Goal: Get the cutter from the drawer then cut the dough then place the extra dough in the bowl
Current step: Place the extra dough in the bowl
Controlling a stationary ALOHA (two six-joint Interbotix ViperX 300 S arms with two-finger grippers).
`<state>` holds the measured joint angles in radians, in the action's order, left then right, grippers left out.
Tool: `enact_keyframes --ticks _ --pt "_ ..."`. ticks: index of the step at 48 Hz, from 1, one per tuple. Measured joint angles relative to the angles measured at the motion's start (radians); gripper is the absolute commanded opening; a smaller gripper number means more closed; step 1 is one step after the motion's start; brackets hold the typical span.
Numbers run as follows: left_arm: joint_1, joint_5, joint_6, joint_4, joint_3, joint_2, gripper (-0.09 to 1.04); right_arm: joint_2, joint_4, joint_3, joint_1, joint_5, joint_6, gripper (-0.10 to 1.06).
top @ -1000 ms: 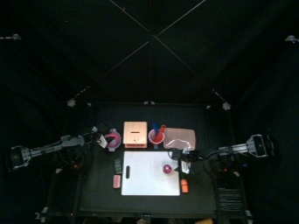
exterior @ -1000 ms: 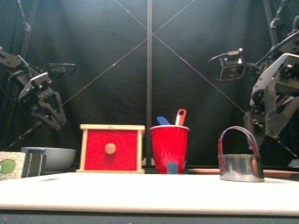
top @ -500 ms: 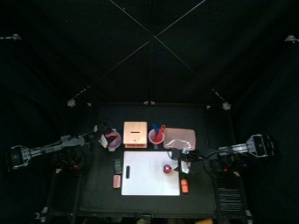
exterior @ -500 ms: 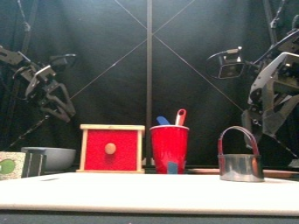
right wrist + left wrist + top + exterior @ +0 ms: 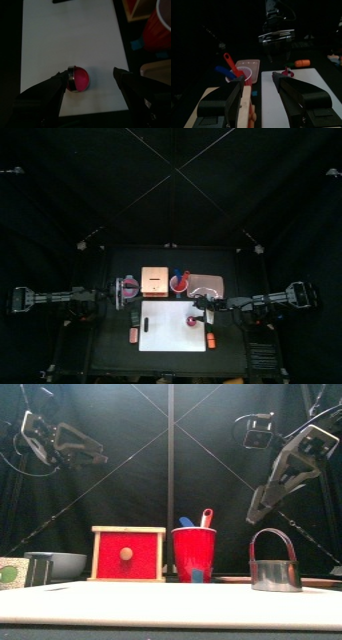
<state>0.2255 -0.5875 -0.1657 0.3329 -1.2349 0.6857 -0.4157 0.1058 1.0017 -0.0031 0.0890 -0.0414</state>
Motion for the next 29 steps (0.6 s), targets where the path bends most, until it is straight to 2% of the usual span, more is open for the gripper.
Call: enact_keyframes --ticks 8,16,22,29 --pt "-0.049 -0.031 0.002 -0.032 0.002 -0.069 0.85 -0.008 -0.063 0.0 0.0 -0.133 0.009 1.0" --pt "-0.092 -0.035 0.002 -0.086 0.028 -0.164 0.85 -0.005 -0.178 0.011 0.0 -0.337 0.017 1.0" --pt "-0.118 -0.044 0.002 -0.104 0.04 -0.224 0.85 0.006 -0.255 0.032 -0.005 -0.433 0.002 1.0" --pt "-0.144 -0.08 0.005 -0.121 0.041 -0.284 0.85 0.026 -0.264 0.054 -0.009 -0.483 0.002 1.0"
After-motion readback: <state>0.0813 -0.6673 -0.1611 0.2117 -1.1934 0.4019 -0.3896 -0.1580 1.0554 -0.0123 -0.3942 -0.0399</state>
